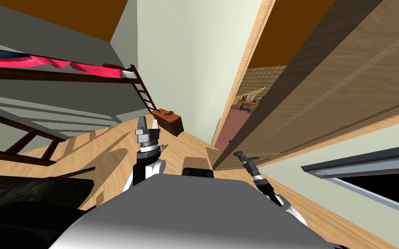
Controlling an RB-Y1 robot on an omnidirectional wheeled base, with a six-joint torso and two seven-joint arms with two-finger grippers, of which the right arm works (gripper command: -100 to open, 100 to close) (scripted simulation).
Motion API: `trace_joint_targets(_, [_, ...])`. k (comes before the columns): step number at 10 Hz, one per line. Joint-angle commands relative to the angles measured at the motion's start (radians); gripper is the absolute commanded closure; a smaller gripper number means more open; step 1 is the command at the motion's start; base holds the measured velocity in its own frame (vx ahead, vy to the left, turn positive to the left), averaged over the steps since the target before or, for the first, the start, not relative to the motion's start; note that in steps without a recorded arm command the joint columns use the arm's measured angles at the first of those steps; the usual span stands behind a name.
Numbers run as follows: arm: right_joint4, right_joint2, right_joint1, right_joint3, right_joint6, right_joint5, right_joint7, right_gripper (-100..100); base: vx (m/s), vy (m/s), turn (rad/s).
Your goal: Pull the door open
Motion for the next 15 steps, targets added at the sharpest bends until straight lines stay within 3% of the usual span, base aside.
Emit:
trace_joint_targets(1, [0.0, 0.0, 0.0, 0.0, 0.0, 0.0, 0.0, 100, -0.1, -0.031, 0.031])
trace_joint_targets(15, [-0.129, 0.08, 0.048, -0.162, 0.1, 0.13, -0.031, 100, -0.212, -0.087, 0.194])
